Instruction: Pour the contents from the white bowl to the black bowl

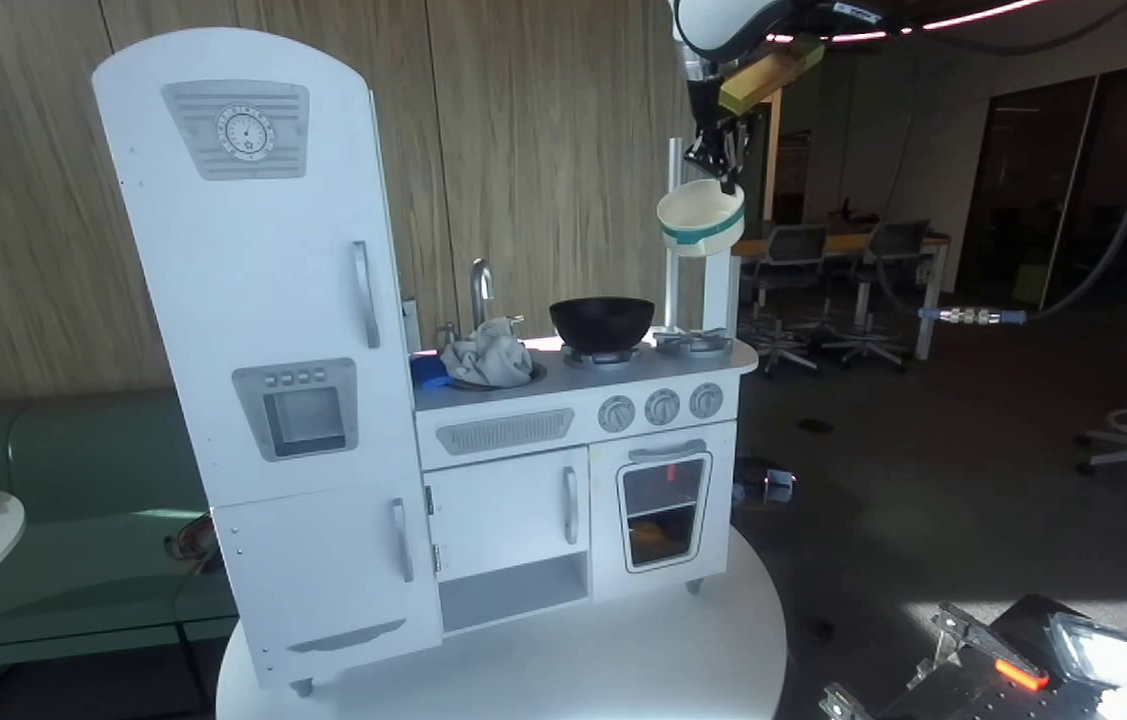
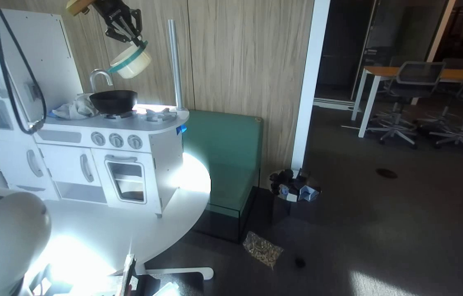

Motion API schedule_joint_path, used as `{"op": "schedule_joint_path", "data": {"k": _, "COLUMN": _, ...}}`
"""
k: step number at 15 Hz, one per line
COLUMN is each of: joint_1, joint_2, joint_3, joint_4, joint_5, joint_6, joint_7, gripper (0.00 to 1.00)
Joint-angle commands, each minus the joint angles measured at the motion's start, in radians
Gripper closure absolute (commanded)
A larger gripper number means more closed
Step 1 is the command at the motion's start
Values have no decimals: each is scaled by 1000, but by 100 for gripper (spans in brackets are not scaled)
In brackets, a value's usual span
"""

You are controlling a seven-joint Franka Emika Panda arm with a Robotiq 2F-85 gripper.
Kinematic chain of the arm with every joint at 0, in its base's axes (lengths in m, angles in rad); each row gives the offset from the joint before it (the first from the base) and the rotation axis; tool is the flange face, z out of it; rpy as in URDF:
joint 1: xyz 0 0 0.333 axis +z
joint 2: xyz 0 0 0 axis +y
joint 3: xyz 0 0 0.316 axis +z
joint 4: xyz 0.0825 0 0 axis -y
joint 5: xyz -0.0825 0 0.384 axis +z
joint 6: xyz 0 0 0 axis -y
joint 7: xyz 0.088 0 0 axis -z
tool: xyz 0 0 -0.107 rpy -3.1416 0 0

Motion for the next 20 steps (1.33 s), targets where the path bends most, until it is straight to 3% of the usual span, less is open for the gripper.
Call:
{"op": "schedule_joint_path", "data": {"k": 1, "joint_1": -39, "joint_2": 21, "joint_3": -26, "joint_4": 36, "joint_5": 90, "joint_6": -17, "joint_7": -16, "gripper": 97}}
{"op": "schedule_joint_path", "data": {"k": 10, "joint_1": -75, "joint_2": 152, "joint_3": -59, "joint_4": 58, "joint_5": 183, "joint_6": 15, "joint_7": -47, "gripper": 96}}
{"op": "schedule_joint_path", "data": {"k": 20, "joint_1": -84, "joint_2": 324, "joint_3": -86, "joint_4": 198, "joint_5": 187, "joint_6": 6, "joint_7": -95, "gripper": 96}}
